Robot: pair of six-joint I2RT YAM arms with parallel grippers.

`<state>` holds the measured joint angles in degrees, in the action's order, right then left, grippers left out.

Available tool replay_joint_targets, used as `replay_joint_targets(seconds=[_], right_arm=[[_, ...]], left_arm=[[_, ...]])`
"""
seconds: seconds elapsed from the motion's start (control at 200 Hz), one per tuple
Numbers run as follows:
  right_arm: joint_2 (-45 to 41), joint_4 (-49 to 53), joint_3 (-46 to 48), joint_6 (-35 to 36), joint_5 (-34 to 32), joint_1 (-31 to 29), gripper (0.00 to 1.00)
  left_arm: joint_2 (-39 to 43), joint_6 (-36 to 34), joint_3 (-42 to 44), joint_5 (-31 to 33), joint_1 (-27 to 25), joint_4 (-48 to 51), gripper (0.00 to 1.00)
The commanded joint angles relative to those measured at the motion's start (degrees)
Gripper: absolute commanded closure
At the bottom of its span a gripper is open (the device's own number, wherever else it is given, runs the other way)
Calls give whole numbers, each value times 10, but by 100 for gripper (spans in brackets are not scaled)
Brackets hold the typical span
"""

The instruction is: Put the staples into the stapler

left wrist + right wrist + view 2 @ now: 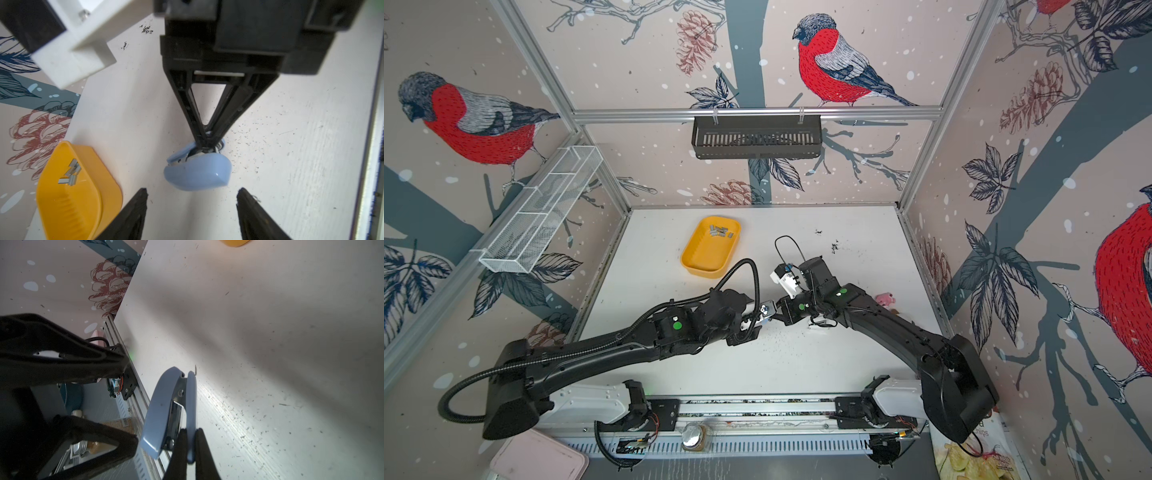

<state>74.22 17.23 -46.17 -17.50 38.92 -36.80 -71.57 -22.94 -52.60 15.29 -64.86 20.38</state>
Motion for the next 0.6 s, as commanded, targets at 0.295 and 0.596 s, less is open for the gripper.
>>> replay_joint_targets(seconds=[0.295, 0.596], right_arm=[[27, 35, -35, 25, -8, -18, 92], [42, 57, -51, 38, -11, -40, 92]], left_arm=[[25, -72, 62, 121, -58, -39, 33], [5, -82, 57, 123, -73, -47, 33]])
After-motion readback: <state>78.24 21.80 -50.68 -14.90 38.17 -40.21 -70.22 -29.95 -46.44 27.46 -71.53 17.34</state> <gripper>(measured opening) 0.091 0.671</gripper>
